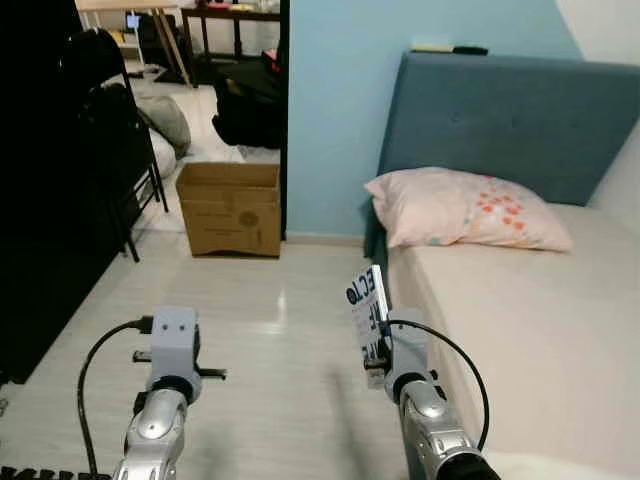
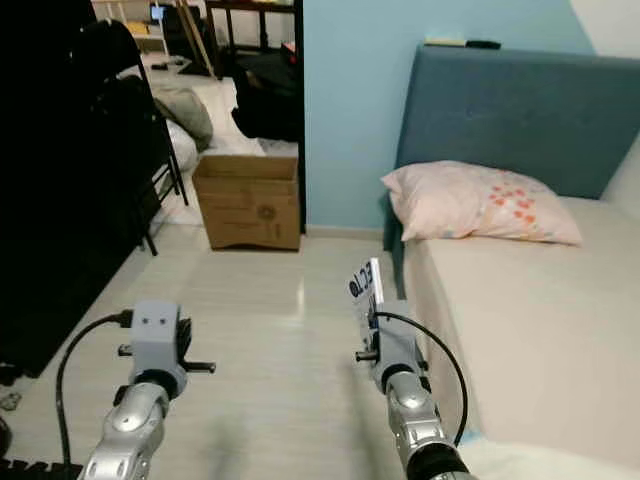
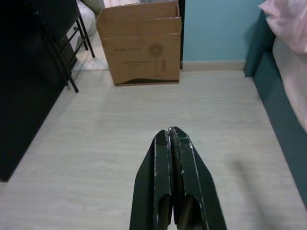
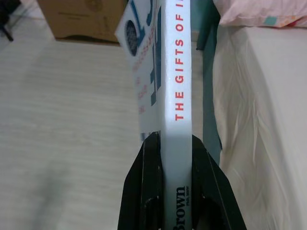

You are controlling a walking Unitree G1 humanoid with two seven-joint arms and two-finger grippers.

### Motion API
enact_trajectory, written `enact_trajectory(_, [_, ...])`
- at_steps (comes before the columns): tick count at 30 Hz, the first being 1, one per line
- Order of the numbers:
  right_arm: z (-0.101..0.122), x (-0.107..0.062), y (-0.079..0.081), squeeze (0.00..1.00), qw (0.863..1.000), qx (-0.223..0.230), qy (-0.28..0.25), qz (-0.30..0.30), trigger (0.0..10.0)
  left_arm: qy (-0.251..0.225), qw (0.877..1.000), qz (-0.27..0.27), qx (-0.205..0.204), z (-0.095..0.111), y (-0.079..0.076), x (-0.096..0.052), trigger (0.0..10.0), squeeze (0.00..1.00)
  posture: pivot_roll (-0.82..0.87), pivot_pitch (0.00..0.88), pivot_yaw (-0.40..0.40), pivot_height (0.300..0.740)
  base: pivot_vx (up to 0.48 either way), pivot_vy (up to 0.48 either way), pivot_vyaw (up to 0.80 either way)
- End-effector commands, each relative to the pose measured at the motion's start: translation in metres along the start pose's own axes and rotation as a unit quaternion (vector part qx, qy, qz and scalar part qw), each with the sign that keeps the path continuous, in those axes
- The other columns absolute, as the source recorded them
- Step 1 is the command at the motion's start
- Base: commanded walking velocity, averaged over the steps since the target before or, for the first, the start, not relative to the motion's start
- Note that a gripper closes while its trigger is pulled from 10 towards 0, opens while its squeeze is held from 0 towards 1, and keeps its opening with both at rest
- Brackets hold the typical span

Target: Clean up the room

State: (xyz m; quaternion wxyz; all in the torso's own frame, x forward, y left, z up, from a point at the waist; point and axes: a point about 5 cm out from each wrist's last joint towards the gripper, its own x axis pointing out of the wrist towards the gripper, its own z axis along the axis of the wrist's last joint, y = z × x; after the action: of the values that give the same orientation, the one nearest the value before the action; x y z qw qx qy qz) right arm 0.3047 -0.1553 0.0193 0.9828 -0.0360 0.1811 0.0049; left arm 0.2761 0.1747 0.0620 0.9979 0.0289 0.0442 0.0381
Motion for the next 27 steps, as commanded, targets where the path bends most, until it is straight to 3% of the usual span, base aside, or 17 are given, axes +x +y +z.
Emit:
enact_trajectory(1, [0.0087,0.0011,-0.0045,0.0,0.999,0.017,-0.025,-0.009,10.0,0.0,1.0,-0.004,0.0,0.0,-0.0006,-0.0006,10.0,0.0,0.05,0.005,-0.033,0.74,0.341,0.0,0.0])
enact_trajectory(5, [0.0087,0.0007,-0.0047,0.0,0.999,0.022,-0.027,-0.011,10.0,0.0,1.0,-0.006,0.002,0.0002,-0.0004,-0.0003,10.0,0.0,0.05,0.003,-0.026,0.74,0.341,0.0,-0.1])
enact_trajectory(27, [0.0077,-0.0012,-0.0079,0.0,0.999,0.029,-0.033,-0.016,10.0,-0.001,1.0,-0.02,0.005,0.001,-0.0044,0.0003,10.0,0.0,0.04,0.0,-0.017,0.74,0.337,0.0,-0.76])
